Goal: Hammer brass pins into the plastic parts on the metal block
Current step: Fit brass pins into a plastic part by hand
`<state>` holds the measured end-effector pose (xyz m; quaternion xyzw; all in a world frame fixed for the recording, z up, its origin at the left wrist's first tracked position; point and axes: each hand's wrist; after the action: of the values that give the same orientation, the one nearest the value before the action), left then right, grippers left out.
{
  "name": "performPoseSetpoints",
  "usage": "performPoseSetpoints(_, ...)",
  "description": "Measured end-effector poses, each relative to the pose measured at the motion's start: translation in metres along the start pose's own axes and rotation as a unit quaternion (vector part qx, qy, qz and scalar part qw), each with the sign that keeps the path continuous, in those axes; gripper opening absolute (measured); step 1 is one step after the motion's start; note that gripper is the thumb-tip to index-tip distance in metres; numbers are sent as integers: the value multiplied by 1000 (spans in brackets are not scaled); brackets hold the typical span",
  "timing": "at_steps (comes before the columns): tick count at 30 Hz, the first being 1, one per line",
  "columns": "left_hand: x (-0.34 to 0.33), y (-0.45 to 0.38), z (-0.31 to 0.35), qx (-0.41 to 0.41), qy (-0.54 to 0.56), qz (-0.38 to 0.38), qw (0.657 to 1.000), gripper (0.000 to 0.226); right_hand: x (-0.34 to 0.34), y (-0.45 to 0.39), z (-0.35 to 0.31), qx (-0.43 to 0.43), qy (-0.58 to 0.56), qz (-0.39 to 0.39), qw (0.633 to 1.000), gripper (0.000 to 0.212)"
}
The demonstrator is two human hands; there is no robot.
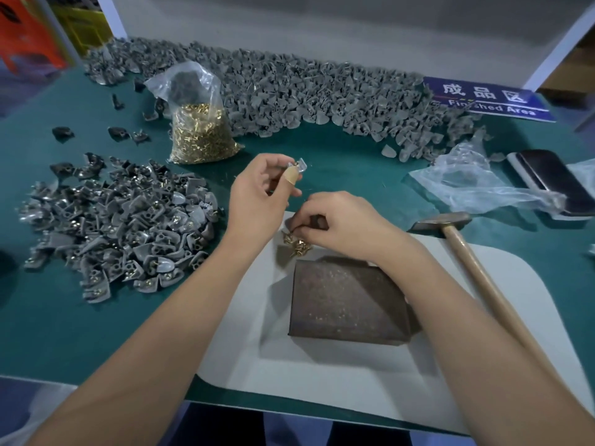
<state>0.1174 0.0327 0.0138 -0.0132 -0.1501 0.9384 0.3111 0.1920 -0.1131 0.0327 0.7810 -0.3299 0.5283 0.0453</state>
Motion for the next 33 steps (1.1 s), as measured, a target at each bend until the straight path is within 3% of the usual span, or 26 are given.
performPoseSetpoints(5,7,11,5,-7,30,1,1000,7,27,14,8,-92,-134,75,984,14)
performPoseSetpoints(10,20,42,14,-63,43,-34,996,9,42,47,-6,-165,-328,249,896,17)
performPoseSetpoints(13,30,64,16,-117,7,-42,992,11,32,72,-28,-177,-319,299,882,23)
performPoseSetpoints(16,39,80,14,-223,-38,-22,974,14,20,93,-49,-185,-326,330,867,15)
performPoseSetpoints(19,42,86,16,-249,-41,-3,968,15,13,99,-64,-196,-338,359,848,11)
performPoseSetpoints(25,45,86,15,-200,-33,-10,979,15,16,93,-70,-183,-303,374,857,13)
performPoseSetpoints(33,44,84,16,-231,-42,-11,972,17,13,87,-68,-189,-299,340,871,11)
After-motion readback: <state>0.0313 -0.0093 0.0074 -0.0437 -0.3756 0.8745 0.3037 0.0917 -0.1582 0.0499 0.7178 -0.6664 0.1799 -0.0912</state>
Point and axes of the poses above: each hand's wrist, its own y-axis away from the middle knuckle, its own x-axis out of the back of the hand, z = x × y, and after that the axes turned 15 degrees about z, right-handed
